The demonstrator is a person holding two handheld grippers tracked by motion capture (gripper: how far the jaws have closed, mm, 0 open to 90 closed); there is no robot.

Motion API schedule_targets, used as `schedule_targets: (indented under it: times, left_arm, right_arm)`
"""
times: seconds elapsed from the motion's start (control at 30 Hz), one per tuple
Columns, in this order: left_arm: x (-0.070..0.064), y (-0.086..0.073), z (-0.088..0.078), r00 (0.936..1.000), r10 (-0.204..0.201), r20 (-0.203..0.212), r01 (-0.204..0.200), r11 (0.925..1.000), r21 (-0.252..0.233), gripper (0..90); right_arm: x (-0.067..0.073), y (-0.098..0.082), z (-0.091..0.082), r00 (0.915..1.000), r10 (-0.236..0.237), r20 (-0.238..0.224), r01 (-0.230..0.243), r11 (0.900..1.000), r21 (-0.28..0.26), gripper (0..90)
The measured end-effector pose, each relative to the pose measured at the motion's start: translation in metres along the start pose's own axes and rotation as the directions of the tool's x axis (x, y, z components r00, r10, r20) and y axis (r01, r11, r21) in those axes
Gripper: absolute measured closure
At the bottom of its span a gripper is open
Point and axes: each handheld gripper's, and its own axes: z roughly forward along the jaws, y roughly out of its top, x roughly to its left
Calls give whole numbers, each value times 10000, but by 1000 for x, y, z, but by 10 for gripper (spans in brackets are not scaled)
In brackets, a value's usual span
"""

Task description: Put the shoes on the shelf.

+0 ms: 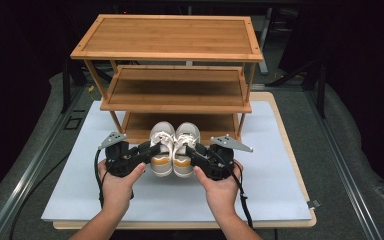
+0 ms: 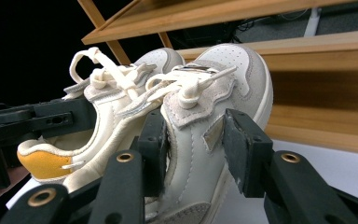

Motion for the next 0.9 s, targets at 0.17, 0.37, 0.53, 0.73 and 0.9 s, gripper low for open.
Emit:
schedule_targets:
  times: [0.17,0.37,0.53,0.73,0.9]
  left_arm:
    - [-2,7,-3,10000,55,16,-55,9999,-107,578]
    - [-4,15,-6,9999,133,8,-133,9998,-128,579]
    - [-6,21,-6,9998,201,-3,-201,9997,-146,578]
    - [-9,30,-5,9997,242,22,-241,9996,-160,579]
    - [-10,34,-5,9996,265,19,-264,9995,-176,579]
  right_arm:
    - [5,8,-3,9999,-121,53,121,9999,-77,607]
    - [7,14,-4,10000,-81,-33,81,9998,-206,607]
    - [8,19,-5,9999,-135,-11,135,9996,-240,607]
    - [8,27,-7,9999,-120,-7,120,9995,-293,607]
    - [8,31,-8,9999,-118,-5,117,9993,-355,607]
